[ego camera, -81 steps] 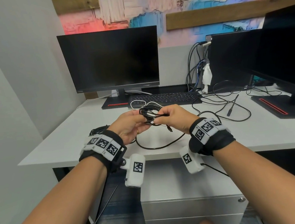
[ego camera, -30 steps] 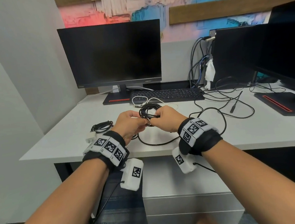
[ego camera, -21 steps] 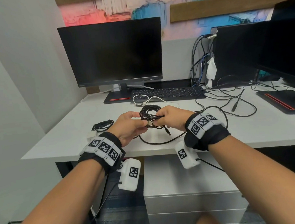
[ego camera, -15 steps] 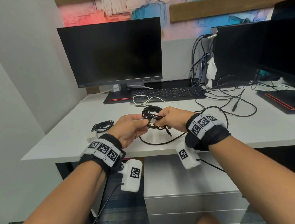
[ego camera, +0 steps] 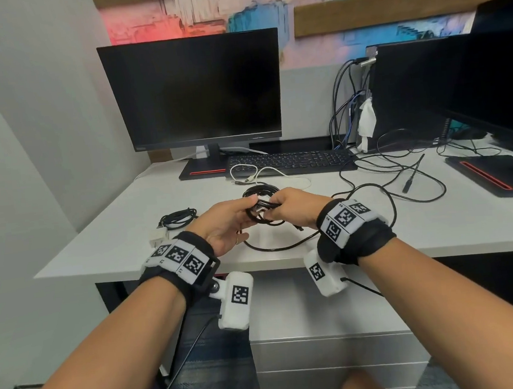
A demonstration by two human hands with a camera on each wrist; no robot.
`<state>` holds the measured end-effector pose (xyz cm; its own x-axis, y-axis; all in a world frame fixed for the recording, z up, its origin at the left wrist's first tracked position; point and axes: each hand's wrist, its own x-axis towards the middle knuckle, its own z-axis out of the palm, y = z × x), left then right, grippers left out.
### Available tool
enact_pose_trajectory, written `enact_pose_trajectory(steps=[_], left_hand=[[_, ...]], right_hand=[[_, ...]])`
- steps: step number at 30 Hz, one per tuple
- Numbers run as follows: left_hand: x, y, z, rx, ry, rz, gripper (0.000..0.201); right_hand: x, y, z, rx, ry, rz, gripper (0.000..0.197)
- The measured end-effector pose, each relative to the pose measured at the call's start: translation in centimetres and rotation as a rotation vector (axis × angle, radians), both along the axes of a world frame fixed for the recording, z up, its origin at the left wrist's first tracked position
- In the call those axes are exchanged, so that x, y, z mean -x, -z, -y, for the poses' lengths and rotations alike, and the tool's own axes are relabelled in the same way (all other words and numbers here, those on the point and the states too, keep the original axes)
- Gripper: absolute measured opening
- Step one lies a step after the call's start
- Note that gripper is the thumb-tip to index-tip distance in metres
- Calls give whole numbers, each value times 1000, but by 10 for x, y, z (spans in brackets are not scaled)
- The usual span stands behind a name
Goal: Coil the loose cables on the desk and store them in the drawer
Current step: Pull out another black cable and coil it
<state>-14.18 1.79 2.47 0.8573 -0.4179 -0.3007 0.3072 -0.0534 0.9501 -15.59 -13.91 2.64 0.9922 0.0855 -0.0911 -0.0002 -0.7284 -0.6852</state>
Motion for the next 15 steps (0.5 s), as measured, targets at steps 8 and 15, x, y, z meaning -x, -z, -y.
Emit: enact_pose_trajectory(steps=[8, 15], left_hand=[[-5, 4, 0, -51, -123, -44, 20], [-14, 6, 3, 33, -202, -111, 20]], right_hand=[[6, 5, 5, -286, -1, 59, 19], [-3, 10, -3, -336, 84, 160, 13]])
